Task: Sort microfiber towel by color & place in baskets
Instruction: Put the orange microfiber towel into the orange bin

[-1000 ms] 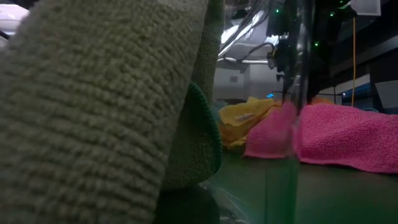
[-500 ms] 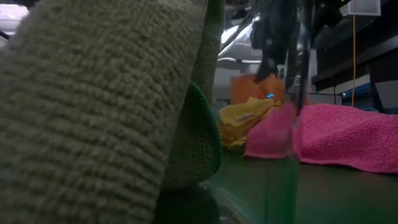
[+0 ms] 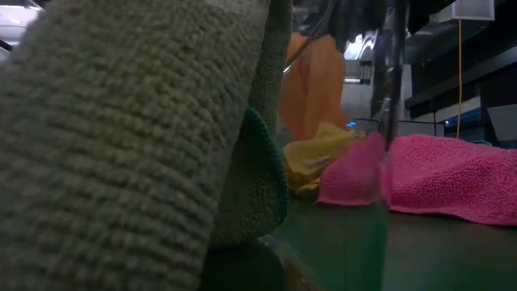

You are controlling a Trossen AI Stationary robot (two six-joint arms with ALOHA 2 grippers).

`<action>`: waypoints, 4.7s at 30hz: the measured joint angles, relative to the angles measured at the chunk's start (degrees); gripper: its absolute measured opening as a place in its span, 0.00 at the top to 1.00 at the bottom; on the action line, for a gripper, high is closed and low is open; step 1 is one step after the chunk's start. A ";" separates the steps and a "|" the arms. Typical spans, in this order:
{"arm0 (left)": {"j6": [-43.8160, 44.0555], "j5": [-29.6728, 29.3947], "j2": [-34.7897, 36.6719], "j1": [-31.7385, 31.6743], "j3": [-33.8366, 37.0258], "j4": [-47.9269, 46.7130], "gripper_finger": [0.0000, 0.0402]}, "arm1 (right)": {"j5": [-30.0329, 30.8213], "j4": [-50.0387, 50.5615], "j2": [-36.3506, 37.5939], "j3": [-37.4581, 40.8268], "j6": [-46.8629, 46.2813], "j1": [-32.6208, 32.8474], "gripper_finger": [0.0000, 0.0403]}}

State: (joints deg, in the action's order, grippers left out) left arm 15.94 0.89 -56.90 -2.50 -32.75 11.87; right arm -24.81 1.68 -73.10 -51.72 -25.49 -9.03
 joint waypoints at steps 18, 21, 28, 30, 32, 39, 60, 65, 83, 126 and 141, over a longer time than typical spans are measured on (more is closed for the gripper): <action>-5.81 -0.16 -13.45 4.73 0.00 23.46 0.62 | -1.28 -17.10 0.00 0.00 -4.61 0.02 0.99; -9.86 -2.20 -15.79 6.10 0.00 28.66 0.62 | -1.28 -19.61 0.00 -0.02 -5.74 0.01 1.00; -20.24 -11.60 -19.53 8.97 0.00 36.89 0.62 | -1.25 -21.30 0.00 -0.02 -5.80 0.02 1.00; -22.04 -14.45 -20.39 9.58 0.00 38.17 0.62 | -0.65 -21.45 0.00 -0.02 -5.80 0.02 1.00; -23.89 -16.71 -21.10 10.08 0.00 38.92 0.62 | 0.07 -21.85 0.00 -0.02 -5.80 0.02 1.00; -25.75 -19.85 -21.58 9.77 0.00 40.81 0.62 | 0.32 -22.91 0.00 -0.02 -5.80 0.02 1.00; -20.20 -19.45 -21.58 8.73 0.00 41.50 0.62 | 4.73 -27.48 -2.21 -0.02 -5.64 0.00 1.00; -14.36 -19.46 -21.58 7.28 0.00 41.29 0.55 | 4.27 -28.93 -2.21 -0.02 -5.68 0.02 1.00; -15.08 -14.93 -29.37 6.67 -6.54 42.89 0.41 | 7.81 -29.12 -2.21 -0.02 -5.56 0.02 1.00; -20.65 -21.47 -30.70 0.82 -15.06 39.30 0.97 | -1.86 -33.44 0.59 -1.09 -5.82 -2.89 0.57; -20.62 -23.67 -9.76 -11.92 -15.04 14.58 0.97 | -9.35 -28.14 8.29 -3.96 -5.78 -6.36 0.52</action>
State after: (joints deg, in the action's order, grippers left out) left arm -4.68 -22.78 -66.65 -14.42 -47.79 26.45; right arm -34.16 -26.46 -64.81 -55.68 -31.27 -15.40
